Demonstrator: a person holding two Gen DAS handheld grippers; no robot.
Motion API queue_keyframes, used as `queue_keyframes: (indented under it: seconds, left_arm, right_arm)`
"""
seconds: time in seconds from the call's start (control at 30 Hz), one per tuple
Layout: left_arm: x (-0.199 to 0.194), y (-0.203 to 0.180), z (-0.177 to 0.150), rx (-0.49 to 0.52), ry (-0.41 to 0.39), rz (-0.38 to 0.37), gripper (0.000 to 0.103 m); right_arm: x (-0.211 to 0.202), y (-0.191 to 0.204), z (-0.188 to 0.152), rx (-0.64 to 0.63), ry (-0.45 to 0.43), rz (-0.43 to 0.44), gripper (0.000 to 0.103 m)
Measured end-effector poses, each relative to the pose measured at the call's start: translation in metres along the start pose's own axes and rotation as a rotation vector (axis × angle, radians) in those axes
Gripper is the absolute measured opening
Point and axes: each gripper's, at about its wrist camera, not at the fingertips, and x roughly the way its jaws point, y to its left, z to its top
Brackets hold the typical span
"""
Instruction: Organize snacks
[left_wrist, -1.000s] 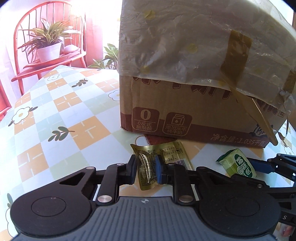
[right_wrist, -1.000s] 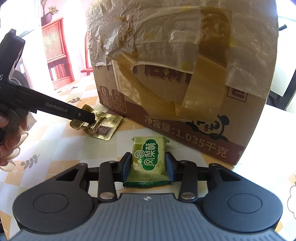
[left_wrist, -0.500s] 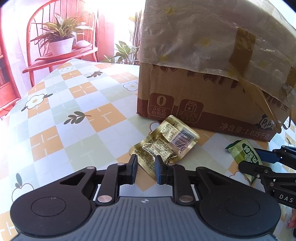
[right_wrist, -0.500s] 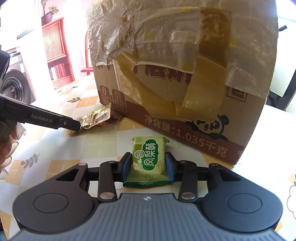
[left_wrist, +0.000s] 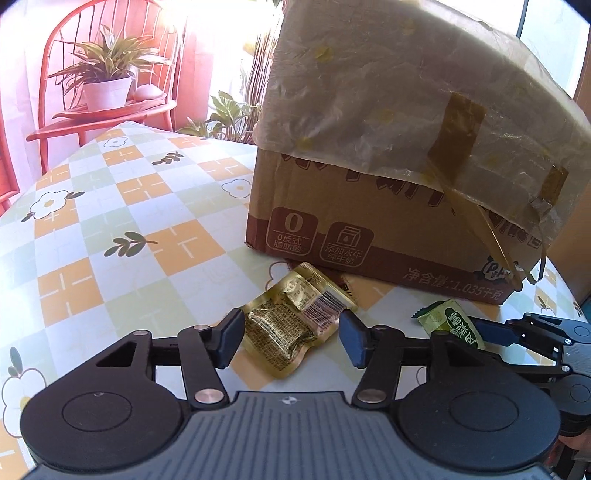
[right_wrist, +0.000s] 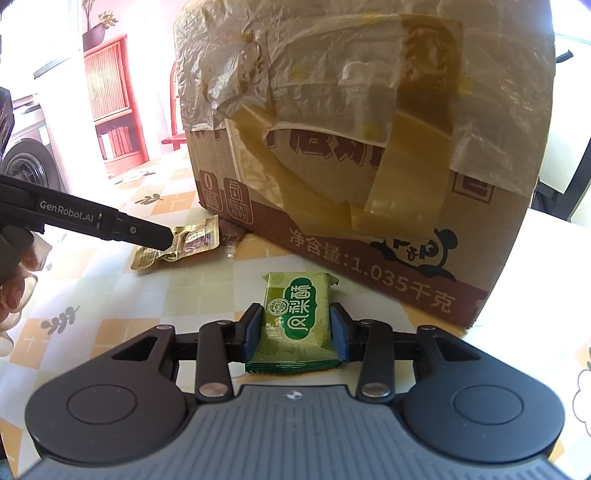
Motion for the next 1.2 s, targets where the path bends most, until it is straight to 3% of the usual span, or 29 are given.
queue_keyframes:
  seconds: [0.37, 0.53, 0.73, 1.2]
  left_arm:
    - [0.015, 0.010, 0.020, 0.009, -0.017, 0.014, 0.060]
    - [0.030, 0.027, 0.023, 0.004, 0.042, -0.065, 0.060]
    - [0.018, 0.025, 0.012, 0.023, 0.082, -0.155, 0.060]
    - [0.019, -0.008, 0.002, 0.154, 0.066, -0.011, 0.067]
  right_arm:
    - [0.000, 0.000, 0.000, 0.000, 0.000, -0.001, 0.041]
    - [0.000, 0.000, 0.000, 0.000, 0.000, 0.000, 0.041]
    - [0.000, 0.000, 0.000, 0.000, 0.000, 0.000, 0.042]
    - [0.000, 0.000, 0.000, -0.001, 0.000, -0.001, 0.041]
